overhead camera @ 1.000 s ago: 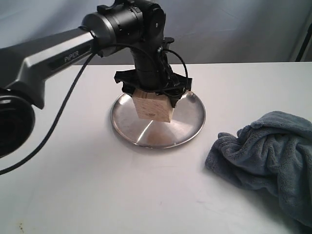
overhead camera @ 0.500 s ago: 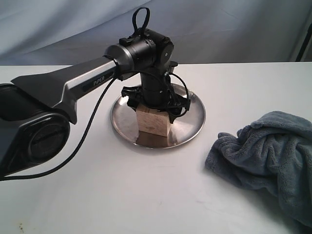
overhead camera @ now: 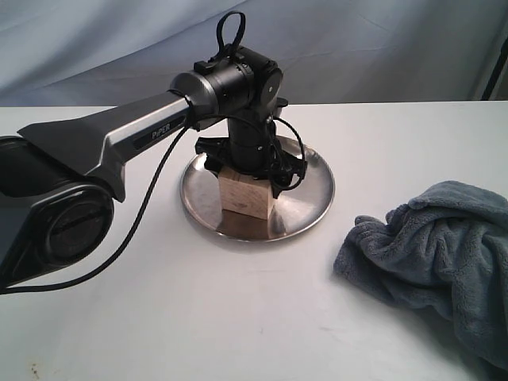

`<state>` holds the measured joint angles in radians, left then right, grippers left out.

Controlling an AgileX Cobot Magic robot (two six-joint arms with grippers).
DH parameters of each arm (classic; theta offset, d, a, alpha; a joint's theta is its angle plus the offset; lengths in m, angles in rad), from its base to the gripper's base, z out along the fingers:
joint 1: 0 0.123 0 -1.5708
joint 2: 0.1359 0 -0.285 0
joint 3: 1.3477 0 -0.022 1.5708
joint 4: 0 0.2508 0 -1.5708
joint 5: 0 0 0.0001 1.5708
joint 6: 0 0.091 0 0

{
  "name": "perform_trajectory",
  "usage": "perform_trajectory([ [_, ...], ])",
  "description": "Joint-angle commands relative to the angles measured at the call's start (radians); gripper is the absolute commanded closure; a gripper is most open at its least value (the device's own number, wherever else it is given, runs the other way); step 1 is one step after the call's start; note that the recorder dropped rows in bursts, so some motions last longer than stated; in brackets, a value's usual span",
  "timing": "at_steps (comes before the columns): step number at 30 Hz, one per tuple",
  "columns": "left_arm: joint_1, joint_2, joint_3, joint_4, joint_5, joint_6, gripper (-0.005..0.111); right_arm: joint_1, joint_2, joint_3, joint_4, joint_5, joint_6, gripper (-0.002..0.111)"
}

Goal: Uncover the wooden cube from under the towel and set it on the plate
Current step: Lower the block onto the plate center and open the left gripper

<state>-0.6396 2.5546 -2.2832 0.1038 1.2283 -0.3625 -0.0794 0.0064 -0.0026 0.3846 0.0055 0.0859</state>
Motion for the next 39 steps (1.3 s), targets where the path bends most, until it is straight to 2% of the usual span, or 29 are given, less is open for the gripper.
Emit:
perform_trajectory([
  [1, 0.002, -0.017, -0.03, 0.0, -0.007, -0.007, 0.038, 0.0, -0.006, 0.003, 0.005, 0.012, 0.004, 0.105],
  [7, 0.002, -0.017, -0.114, -0.008, -0.007, -0.005, 0.038, 0.0, -0.006, 0.003, 0.005, 0.012, 0.004, 0.105],
  [10, 0.0, -0.017, -0.143, -0.064, -0.007, -0.005, 0.038, 0.0, -0.006, 0.003, 0.005, 0.012, 0.004, 0.105],
  [32, 0.0, 0.013, -0.138, -0.086, -0.007, 0.044, 0.038, 0.0, -0.006, 0.003, 0.005, 0.012, 0.004, 0.105],
  [35, 0.0, 0.013, -0.136, -0.086, -0.007, 0.054, 0.03, 0.0, -0.006, 0.003, 0.005, 0.012, 0.004, 0.105],
  [39, 0.0, 0.017, -0.136, -0.086, -0.007, 0.054, 0.012, 0.0, -0.006, 0.003, 0.005, 0.012, 0.004, 0.105],
])
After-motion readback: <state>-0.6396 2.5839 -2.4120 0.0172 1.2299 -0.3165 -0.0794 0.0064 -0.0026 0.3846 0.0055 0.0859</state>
